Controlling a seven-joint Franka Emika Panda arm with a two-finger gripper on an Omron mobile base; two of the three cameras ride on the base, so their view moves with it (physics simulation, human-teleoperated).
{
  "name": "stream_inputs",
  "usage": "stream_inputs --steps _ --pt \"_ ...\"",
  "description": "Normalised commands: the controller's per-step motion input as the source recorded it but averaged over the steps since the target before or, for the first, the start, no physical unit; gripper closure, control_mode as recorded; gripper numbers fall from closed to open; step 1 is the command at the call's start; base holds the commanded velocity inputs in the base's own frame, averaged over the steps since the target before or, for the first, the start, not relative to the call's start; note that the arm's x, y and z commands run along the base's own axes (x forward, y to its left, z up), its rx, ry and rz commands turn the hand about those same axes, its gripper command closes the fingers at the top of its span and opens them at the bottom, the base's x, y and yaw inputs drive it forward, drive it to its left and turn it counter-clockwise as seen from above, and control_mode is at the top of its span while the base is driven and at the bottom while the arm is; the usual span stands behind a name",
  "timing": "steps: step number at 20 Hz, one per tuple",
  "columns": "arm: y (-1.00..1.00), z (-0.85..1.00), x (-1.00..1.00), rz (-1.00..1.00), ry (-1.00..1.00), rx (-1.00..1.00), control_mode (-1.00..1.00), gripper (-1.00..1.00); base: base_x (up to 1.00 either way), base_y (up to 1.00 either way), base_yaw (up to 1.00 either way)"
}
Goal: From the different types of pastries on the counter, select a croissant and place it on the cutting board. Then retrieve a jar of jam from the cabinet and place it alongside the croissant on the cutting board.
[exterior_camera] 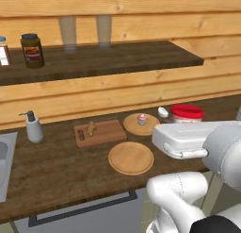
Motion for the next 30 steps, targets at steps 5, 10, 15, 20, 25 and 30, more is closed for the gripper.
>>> stream_inputs --steps 5,10,15,20,25,30 --pt "0.0 -0.79 1.0 0.01 -0.21 0.0 -1.0 1.0 0.0 0.0 0.0" --pt "-0.08 -0.32 1.0 0.0 -0.01 0.0 -1.0 1.0 0.0 0.0 0.0" --pt "-0.35 -0.56 0.76 0.0 0.0 -0.03 -1.0 1.0 0.0 0.0 0.0" --pt "-0.45 -0.65 0.81 0.03 0.01 0.0 -1.0 1.0 0.0 0.0 0.0" --pt "-0.36 -0.77 0.15 0.18 -0.06 0.0 -1.0 1.0 0.0 0.0 0.0" --pt "-0.08 -0.49 -0.4 0.19 -0.19 0.0 -1.0 1.0 0.0 0.0 0.0"
